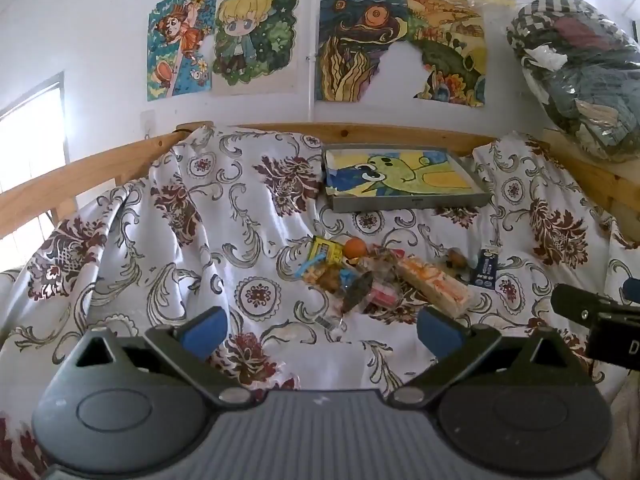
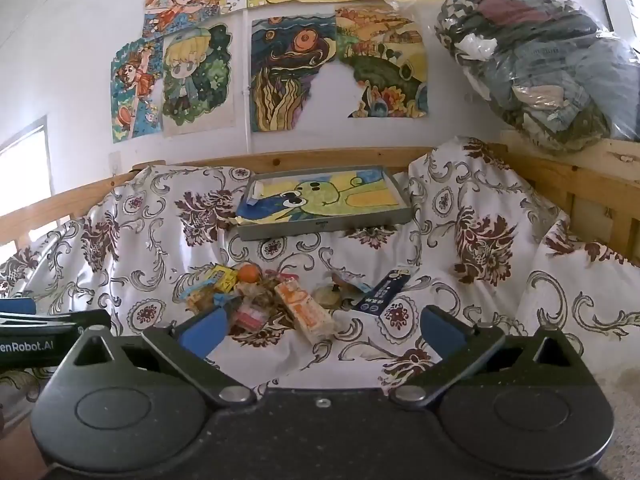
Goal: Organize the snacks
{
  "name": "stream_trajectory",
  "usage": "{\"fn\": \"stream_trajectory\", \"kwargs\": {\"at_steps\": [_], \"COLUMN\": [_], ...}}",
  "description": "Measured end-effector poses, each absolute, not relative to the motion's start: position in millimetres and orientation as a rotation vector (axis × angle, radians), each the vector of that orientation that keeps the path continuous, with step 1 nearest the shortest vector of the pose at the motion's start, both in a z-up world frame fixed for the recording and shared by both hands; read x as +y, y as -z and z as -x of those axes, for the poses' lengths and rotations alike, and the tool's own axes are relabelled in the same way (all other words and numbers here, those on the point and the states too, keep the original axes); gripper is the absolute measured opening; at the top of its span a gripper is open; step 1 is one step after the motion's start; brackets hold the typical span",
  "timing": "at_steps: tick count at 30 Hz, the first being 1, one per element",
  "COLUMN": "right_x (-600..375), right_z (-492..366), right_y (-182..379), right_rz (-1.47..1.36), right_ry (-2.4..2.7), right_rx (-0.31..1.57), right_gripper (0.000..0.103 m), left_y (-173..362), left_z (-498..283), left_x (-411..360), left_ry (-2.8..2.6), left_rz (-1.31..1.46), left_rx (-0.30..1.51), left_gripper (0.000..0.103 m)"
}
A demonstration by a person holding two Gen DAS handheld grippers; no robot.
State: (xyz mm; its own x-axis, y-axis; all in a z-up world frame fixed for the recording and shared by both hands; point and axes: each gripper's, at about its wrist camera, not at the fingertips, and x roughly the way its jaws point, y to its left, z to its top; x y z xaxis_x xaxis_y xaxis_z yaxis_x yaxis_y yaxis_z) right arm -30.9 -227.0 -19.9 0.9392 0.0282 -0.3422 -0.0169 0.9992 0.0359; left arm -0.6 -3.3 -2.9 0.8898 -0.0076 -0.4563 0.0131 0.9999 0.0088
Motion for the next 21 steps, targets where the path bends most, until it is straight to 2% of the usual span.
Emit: {"fn": "stream_trajectory", "kwargs": {"at_steps": [21], "right_x": [-228.0], "right_z": [30.3], "right_y": [21.0], "right_rz": [-0.038], "right_ry": [-0.024], "right_rx": [0.354], "right_gripper": [0.102], "left_y": [3.3], "left_z": [0.4], "left_x": [-3.7], "left_ry": [0.01], "left_rz": [-0.01], "left_rx": [0.476], "left_gripper": [0.103]}}
